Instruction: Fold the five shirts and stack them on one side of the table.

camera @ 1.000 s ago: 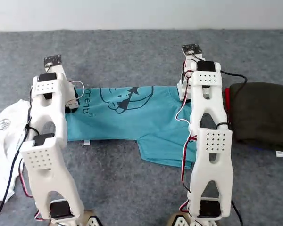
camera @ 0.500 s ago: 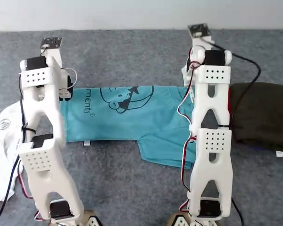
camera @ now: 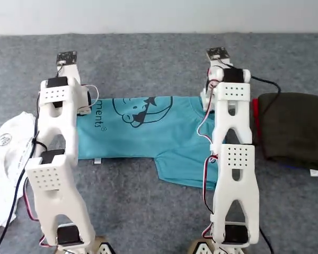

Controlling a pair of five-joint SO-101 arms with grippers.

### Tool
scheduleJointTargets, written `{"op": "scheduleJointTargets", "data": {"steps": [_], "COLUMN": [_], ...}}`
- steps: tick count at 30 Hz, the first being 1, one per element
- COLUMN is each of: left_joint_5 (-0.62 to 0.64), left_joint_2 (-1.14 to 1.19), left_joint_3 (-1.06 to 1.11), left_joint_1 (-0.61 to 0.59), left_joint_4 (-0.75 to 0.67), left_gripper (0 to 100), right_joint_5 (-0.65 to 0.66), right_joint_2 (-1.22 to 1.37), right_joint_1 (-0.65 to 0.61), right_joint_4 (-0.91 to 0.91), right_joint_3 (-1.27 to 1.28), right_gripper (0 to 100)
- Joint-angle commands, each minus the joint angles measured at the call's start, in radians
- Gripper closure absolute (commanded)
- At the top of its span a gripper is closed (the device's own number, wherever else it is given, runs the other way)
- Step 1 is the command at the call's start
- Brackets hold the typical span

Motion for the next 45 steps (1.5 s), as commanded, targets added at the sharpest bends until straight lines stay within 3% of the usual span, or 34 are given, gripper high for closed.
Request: {"op": "scheduleJointTargets", "data": {"steps": [1, 9, 13, 18, 21, 27, 35, 45], "left_joint_5": [0.017, 0.011, -0.017, -0.092, -0.118, -0.052, 0.003, 0.005], "left_joint_2": [-0.077, -0.334, -0.499, -0.802, -0.941, -1.06, -0.973, -0.942], "left_joint_3": [0.001, 0.012, 0.176, 0.638, 0.898, 1.165, 1.313, 1.29], "left_joint_1": [-0.009, -0.003, -0.002, -0.008, -0.009, -0.005, -0.009, -0.009], "left_joint_4": [-0.012, 0.091, 0.063, -0.178, -0.347, -0.529, -0.773, -0.779], "left_gripper": [99, 99, 99, 99, 99, 99, 99, 99], "right_joint_5": [-0.003, -0.002, -0.002, 0.009, 0.117, 0.189, 0.465, 0.896], "right_joint_2": [-0.035, -0.153, -0.282, -0.538, -0.694, -1.082, -1.481, -1.661], "right_joint_1": [-0.001, -0.021, -0.022, -0.042, -0.067, -0.136, -0.171, -0.203], "right_joint_4": [0.065, 0.076, 0.079, 0.077, 0.077, 0.077, 0.073, 0.071], "right_joint_3": [-0.115, -0.143, -0.12, 0.008, 0.181, 0.663, 1.278, 1.752], "right_gripper": [99.0, 99.0, 99.0, 99.0, 99.0, 99.0, 99.0, 98.7]}}
